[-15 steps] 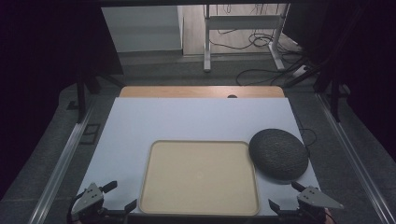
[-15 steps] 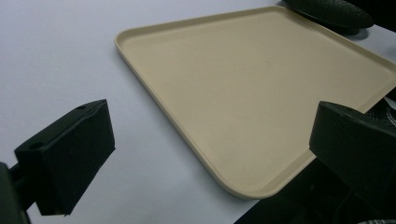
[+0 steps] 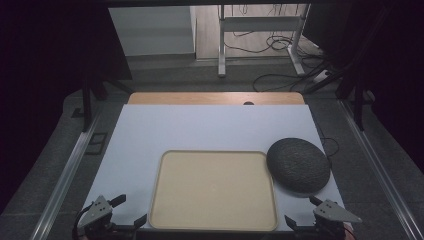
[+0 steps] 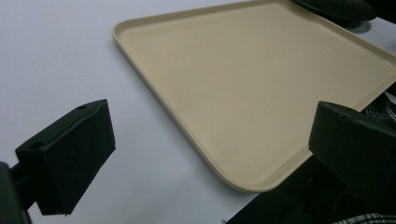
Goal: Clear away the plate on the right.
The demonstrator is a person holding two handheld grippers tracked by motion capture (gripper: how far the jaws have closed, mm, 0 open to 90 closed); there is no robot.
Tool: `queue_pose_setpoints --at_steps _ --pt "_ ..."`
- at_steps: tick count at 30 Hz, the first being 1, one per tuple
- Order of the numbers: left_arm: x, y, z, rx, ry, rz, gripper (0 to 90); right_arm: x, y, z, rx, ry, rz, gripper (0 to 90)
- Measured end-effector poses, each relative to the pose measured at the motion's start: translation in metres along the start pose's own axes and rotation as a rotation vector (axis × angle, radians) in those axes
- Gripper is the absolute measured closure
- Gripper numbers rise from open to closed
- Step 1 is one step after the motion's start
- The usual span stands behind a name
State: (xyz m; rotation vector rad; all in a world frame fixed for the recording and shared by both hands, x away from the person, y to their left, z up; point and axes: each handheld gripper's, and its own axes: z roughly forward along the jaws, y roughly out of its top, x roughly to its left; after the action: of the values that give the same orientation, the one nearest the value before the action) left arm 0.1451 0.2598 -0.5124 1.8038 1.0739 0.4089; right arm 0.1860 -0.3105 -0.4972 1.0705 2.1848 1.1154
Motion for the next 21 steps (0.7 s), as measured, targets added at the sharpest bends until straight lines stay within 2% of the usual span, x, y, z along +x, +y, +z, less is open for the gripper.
queue_pose_setpoints --at_steps 13,16,21 --pt "-0.0004 -0.0009 0.001 0.005 0.022 0.025 0.1 -0.0007 -0.0002 0.0006 0.003 -0.01 0.009 0.0" --pt "-0.0001 -0.0009 0.0011 0.005 0.022 0.024 0.2 -0.002 0.0007 0.0011 -0.005 -0.013 0.035 0.0" --pt "-0.0003 -0.0007 0.0016 0.01 0.021 0.028 0.2 -0.0056 0.0033 0.004 0.014 -0.028 0.057 0.0"
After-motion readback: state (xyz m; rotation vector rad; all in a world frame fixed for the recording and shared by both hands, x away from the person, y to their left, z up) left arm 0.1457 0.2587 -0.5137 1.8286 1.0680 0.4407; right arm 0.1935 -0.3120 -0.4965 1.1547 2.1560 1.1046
